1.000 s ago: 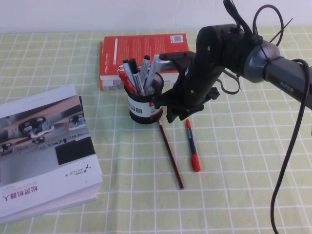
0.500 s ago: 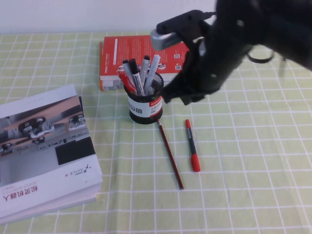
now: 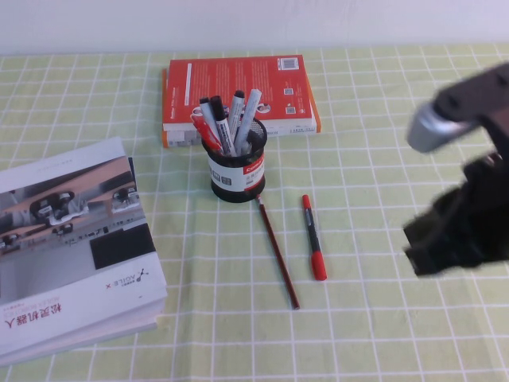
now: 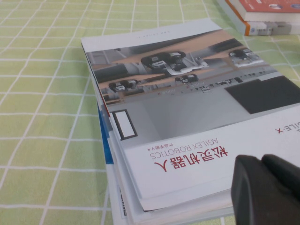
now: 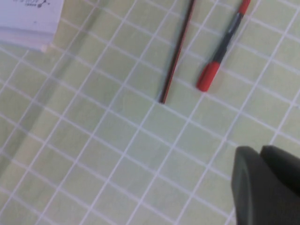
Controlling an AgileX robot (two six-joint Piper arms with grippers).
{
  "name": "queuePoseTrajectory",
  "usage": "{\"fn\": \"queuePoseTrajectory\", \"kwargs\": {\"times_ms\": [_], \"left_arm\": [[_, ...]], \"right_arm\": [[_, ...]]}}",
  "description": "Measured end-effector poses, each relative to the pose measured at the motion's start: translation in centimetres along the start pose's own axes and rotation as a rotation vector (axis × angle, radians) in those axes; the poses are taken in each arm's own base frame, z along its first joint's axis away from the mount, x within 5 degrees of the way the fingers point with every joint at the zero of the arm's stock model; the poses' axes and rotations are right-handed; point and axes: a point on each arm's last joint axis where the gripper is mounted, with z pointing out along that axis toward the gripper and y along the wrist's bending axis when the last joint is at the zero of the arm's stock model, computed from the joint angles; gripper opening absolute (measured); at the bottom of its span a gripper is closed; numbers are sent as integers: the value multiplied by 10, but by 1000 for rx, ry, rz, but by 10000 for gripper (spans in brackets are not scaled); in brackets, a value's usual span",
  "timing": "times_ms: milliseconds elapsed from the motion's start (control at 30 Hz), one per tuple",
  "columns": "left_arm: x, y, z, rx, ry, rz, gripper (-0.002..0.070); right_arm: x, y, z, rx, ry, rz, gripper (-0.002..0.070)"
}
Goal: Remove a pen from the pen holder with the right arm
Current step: 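Take a marker out of the pen holder and lay it on the table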
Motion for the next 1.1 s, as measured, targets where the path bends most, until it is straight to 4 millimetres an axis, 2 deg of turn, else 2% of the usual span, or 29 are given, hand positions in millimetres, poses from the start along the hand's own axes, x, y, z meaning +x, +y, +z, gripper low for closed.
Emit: {"fn": "queuePoseTrajectory", "kwargs": {"times_ms": [200, 333, 567, 700, 867, 967, 1100], "left_arm": [[0, 0, 0, 0, 0, 0, -5], [0, 0, 0, 0, 0, 0, -5], [0, 0, 0, 0, 0, 0, -5], [0, 0, 0, 0, 0, 0, -5], [0, 0, 0, 0, 0, 0, -5], [0, 0, 0, 0, 0, 0, -5], [0, 0, 0, 0, 0, 0, -5]], "right_arm": [[30, 0, -17, -41, 87, 36, -12], [40, -1, -20, -35, 175, 37, -12], [46, -2, -15, -33, 205, -9, -12], [50, -10, -8, 14, 92, -31, -12], [65, -38, 1, 85, -146, 50, -12], [87, -55, 6, 142, -271, 121, -12], [126, -74, 14, 221, -408, 222, -12]]}}
